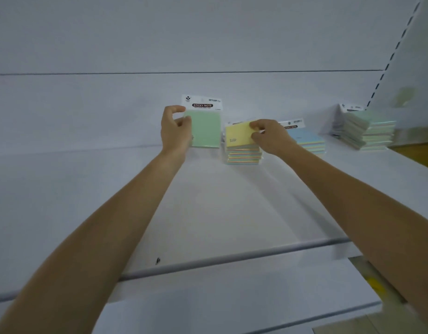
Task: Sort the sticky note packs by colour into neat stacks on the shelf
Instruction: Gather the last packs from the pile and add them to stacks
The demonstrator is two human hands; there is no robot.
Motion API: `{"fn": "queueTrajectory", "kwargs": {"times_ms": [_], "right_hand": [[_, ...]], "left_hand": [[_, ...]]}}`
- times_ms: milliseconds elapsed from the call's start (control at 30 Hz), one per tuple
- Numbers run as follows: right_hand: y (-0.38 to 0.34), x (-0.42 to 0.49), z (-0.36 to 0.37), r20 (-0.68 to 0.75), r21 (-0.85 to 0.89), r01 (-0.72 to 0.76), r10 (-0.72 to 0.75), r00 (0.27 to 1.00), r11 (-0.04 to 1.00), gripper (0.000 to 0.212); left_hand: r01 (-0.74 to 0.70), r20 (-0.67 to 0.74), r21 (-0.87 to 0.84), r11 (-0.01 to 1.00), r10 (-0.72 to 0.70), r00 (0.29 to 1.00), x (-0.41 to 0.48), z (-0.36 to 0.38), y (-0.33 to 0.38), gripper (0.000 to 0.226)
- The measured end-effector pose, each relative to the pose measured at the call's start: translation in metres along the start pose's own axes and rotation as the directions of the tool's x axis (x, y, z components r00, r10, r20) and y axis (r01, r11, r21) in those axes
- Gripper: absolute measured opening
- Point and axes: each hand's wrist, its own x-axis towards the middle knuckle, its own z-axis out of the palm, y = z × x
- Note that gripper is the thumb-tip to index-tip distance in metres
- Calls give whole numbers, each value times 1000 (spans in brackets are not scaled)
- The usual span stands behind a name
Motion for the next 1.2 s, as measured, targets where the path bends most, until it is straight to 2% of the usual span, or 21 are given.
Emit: {"fn": "queueTrajectory", "kwargs": {"times_ms": [133,200,300,433,500,633,767,833,933,1067,1133,1200], "right_hand": [[10,0,1,-6,-143,-15,14,1000,990,40],[18,-2,-4,-25,-131,4,-7,1000,991,39],[37,-9,-21,-61,-65,100,-104,993,993,39],[84,-29,-58,-73,-165,263,-278,958,951,38],[111,-36,-80,-53,-215,296,-314,948,931,39],[166,-39,-125,21,-312,261,-268,963,914,46],[213,-38,-150,187,-387,138,-69,980,912,63],[223,-38,-150,243,-446,118,-6,970,887,64],[232,-35,-144,254,-431,151,-40,966,890,65],[245,-29,-145,244,-397,177,-82,966,901,68],[249,-27,-145,242,-370,189,-102,965,910,68],[250,-26,-144,232,-345,198,-121,965,917,68]], "left_hand": [[-37,6,30,999,36,999,1,15,1,18],[-36,1,27,999,36,999,4,27,4,21],[-43,30,-10,999,44,999,3,53,12,30],[-70,112,-44,997,75,991,-14,108,20,41],[-90,141,-51,995,97,985,-25,142,24,42],[-87,183,-56,995,96,978,-41,216,35,42],[-26,258,-62,998,41,965,-54,289,47,41],[-23,284,-63,998,40,958,-58,319,51,41],[-20,329,-53,998,36,944,-62,360,56,40],[-15,365,41,999,-1,931,-65,401,58,40],[-56,371,140,989,0,929,-66,414,55,40],[-174,377,318,932,44,925,-67,422,49,39]]}}
